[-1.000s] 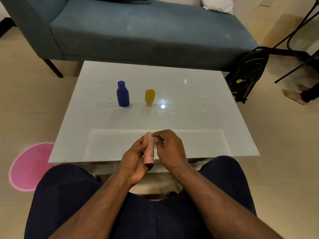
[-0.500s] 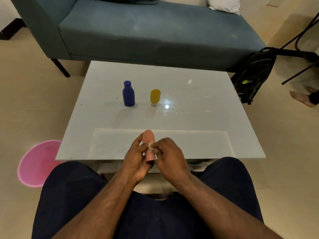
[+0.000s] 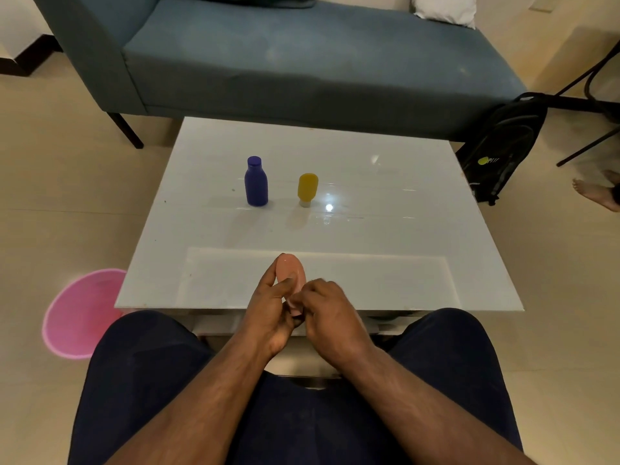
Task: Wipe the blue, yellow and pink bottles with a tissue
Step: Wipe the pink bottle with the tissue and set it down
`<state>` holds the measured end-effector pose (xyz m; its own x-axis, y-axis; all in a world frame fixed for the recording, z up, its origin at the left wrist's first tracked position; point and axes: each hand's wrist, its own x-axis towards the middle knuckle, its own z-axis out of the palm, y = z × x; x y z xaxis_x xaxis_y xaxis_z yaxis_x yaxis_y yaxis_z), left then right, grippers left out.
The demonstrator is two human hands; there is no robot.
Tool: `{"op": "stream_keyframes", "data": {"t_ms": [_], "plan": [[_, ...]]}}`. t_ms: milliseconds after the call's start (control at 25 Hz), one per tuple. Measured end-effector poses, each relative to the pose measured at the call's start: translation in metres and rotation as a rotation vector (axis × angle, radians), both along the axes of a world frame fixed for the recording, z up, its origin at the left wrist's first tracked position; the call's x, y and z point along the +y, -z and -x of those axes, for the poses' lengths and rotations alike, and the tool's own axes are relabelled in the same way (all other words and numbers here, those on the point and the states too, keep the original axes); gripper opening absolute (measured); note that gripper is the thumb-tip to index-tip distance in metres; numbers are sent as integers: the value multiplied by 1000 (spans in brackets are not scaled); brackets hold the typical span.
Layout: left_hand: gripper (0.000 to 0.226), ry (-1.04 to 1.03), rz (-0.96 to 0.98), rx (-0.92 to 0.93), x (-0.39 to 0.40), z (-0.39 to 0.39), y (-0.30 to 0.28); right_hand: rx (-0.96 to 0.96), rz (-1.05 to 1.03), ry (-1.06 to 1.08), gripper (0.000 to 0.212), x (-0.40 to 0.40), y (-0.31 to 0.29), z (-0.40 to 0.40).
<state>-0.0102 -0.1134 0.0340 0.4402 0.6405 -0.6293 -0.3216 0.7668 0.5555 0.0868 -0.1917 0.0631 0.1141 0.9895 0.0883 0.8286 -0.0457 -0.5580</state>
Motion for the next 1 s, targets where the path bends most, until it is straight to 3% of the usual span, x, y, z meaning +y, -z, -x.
{"op": "stream_keyframes", "data": {"t_ms": [120,320,520,680,880,1000], "plan": [[41,-29,122,-96,0,-1,-2,91,6,256,22,14,5,-14],[40,-14,124,-96,4,5,5,-26,10,-66,26,-8,-6,7],[42,5,175,-92,-1,1,1,96,0,280,18,19,6,-14],[51,76,145,-87,0,5,2,-49,-5,36,26,4,0,2],[34,174,72,-132,-5,1,-3,175,-59,405,19,35,-10,-27],[34,186,57,-141,-5,3,-2,122,-43,319,18,29,-14,-14]]}}
